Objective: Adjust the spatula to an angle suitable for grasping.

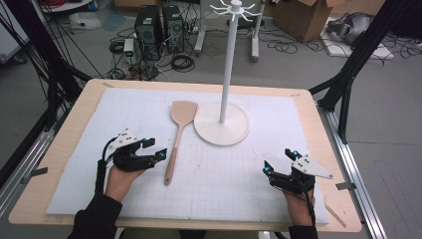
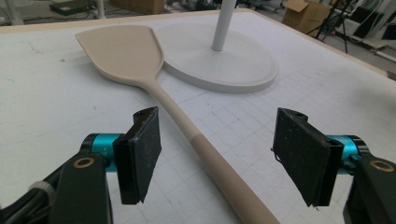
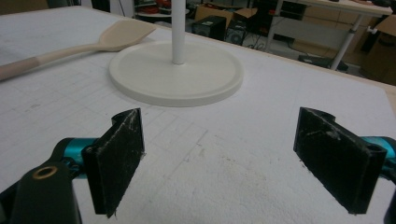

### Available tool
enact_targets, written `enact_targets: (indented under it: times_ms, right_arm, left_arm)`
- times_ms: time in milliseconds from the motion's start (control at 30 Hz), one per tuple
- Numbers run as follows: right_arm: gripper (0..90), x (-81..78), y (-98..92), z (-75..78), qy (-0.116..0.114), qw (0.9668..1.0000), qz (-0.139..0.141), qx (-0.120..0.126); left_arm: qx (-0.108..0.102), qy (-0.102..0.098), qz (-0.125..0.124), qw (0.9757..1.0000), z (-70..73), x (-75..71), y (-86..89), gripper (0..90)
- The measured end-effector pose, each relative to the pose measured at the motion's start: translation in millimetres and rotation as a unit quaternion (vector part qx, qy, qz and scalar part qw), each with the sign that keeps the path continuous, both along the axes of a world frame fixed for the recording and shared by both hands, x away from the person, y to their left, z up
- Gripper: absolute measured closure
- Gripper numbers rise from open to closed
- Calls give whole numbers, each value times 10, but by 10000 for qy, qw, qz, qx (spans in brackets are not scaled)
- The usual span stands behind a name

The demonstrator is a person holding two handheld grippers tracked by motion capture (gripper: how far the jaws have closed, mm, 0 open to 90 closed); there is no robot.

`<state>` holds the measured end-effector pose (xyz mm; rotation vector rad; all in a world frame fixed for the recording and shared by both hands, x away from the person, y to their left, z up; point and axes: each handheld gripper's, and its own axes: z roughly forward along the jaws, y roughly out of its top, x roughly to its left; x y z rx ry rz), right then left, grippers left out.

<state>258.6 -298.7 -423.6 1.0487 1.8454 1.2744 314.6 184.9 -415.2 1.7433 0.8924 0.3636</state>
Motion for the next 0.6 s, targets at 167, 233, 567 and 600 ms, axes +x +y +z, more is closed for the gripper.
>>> enact_targets:
  times_ms: [167, 233, 567, 600]
  right_arm:
    - [154, -14, 11, 3, 6, 10000, 37, -21]
    - [154, -10, 22, -1, 21, 10000, 36, -16]
    - [154, 45, 84, -8, 63, 9999, 132, -30]
    - [154, 44, 78, -11, 78, 9999, 132, -37]
  left_arm:
    - [55, 242, 51, 9997, -33, 115, -92, 336]
    - [180, 320, 48, 9993, -38, 142, -126, 341]
    - [772, 600, 138, 9951, -83, 332, -406, 407]
    - [842, 646, 178, 9942, -92, 355, -430, 413]
